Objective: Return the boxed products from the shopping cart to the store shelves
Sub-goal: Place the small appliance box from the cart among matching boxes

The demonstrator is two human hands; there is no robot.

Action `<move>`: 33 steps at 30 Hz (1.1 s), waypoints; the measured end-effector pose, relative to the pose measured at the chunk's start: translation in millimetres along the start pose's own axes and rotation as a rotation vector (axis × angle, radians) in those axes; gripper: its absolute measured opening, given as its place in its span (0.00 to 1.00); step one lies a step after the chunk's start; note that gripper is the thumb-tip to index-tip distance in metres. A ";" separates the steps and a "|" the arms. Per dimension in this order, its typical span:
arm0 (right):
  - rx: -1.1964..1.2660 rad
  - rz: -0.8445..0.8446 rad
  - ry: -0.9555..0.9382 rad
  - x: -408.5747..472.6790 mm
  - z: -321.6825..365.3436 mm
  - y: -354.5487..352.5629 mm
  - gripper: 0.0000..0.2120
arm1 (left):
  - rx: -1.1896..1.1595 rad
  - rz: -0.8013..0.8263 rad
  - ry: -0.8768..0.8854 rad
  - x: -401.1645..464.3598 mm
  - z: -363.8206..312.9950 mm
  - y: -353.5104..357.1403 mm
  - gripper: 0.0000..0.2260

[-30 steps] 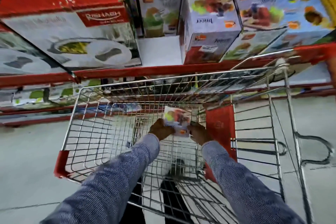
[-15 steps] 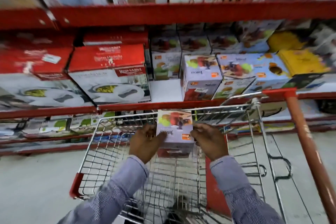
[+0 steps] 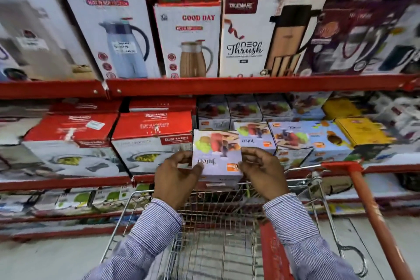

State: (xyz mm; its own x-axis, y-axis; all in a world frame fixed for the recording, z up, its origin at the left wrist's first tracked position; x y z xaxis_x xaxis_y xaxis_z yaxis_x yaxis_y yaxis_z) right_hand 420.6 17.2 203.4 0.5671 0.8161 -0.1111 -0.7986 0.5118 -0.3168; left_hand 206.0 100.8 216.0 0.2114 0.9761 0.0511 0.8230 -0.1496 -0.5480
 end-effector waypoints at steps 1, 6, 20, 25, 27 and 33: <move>-0.007 -0.006 0.002 4.1 1.7 0.8 0.14 | -0.002 0.001 0.008 4.4 -0.6 1.7 0.15; -0.050 -0.041 -0.006 26.0 -1.2 7.9 0.16 | 0.001 0.013 0.000 19.5 7.0 17.3 0.16; -0.289 -0.047 0.069 64.5 -21.8 25.8 0.21 | 0.003 0.073 -0.072 47.4 27.6 64.9 0.22; -0.714 0.105 -0.033 72.5 -3.6 44.2 0.23 | 0.234 0.031 0.068 55.7 12.7 68.1 0.17; -0.871 0.144 -0.053 74.1 2.4 49.2 0.23 | 0.342 0.050 0.135 58.0 5.1 71.2 0.16; -1.147 0.208 -0.123 79.0 7.0 56.5 0.28 | 0.650 0.246 0.211 62.9 -11.4 85.3 0.13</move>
State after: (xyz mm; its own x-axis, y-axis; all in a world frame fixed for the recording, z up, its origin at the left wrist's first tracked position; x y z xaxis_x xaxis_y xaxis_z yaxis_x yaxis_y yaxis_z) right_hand 418.8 112.5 183.3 0.3734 0.9083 -0.1885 -0.1878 -0.1250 -0.9742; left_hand 295.5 147.7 182.1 0.5011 0.8653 -0.0139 0.2727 -0.1731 -0.9464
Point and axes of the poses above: each hand's wrist, its own x-axis towards the middle knuckle, its own y-axis out of the palm, z = x × y, the point moved 7 cm from there along x, towards the middle knuckle, and after that the axes turned 2 degrees about -z, right-handed, at the moved point
